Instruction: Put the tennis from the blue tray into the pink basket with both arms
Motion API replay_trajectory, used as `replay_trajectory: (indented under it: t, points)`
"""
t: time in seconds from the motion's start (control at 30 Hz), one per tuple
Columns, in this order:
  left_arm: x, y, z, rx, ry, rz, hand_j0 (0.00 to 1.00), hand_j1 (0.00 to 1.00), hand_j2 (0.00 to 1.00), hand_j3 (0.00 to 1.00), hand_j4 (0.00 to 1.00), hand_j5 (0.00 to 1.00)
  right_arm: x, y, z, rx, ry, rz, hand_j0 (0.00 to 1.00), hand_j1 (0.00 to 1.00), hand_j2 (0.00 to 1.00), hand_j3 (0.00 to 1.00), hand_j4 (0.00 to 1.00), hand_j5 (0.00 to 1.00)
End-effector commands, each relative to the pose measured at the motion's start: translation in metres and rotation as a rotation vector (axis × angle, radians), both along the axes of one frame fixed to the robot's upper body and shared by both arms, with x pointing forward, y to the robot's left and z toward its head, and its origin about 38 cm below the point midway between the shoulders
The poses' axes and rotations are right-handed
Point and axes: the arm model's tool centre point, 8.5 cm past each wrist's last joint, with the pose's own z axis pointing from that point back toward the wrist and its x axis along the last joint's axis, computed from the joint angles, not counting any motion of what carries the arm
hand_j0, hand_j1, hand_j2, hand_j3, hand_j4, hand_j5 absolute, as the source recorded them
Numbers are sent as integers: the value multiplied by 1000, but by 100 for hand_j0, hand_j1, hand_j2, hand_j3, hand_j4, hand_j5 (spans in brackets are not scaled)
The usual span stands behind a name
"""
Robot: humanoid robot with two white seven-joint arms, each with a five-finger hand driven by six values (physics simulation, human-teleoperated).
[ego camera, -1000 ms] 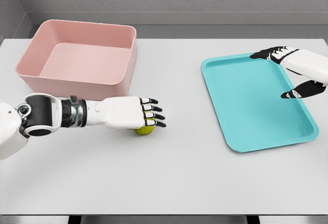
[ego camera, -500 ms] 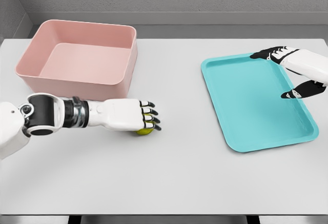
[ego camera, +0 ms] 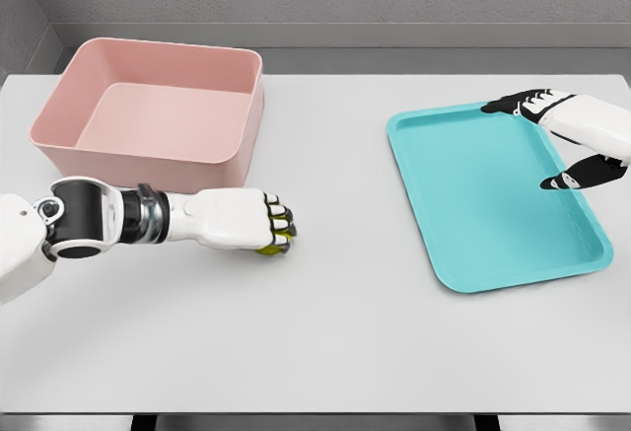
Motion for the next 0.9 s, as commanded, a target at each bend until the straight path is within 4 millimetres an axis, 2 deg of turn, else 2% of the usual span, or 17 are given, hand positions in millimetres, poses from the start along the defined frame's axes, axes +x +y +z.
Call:
replay_trajectory:
  t: [0.0, 0.1, 0.23, 0.33, 0.4, 0.57, 0.7, 0.8, 0.87]
  points:
    - [0, 1, -1, 17, -9, -1, 37, 37, 37, 37, 37, 37, 0, 0, 0, 4, 1, -1, 100, 100, 100, 100, 100, 100]
    - [0, 1, -1, 17, -9, -1, 28, 28, 28, 28, 28, 28, 0, 0, 0, 4, 1, -1, 100, 100, 100, 100, 100, 100]
    - [2, 1, 2, -9, 3, 4, 27, 27, 27, 27, 27, 27, 0, 0, 0, 4, 1, -1, 100, 100, 100, 100, 100, 100]
    - [4, -1, 11, -44, 6, 5, 27, 27, 27, 27, 27, 27, 0, 0, 1, 2, 1, -1, 100, 100, 100, 100, 100, 100]
    - [10, -2, 30, -80, -23, 9, 25, 25, 25, 25, 25, 25, 0, 0, 0, 4, 1, -1, 100, 100, 100, 100, 100, 100]
    - [14, -4, 47, -135, -15, 5, 22, 22, 22, 22, 22, 22, 0, 0, 1, 2, 1, -1, 100, 100, 100, 100, 100, 100]
    - [26, 0, 89, -221, -71, 22, 22, 22, 22, 22, 22, 22, 0, 0, 1, 2, 1, -1, 100, 100, 100, 100, 100, 100]
    - [38, 17, 123, -284, -144, 74, 22, 22, 22, 22, 22, 22, 0, 0, 1, 2, 1, -1, 100, 100, 100, 100, 100, 100]
    - [49, 37, 132, -290, -165, 136, 22, 22, 22, 22, 22, 22, 0, 0, 1, 2, 1, -1, 100, 100, 100, 100, 100, 100]
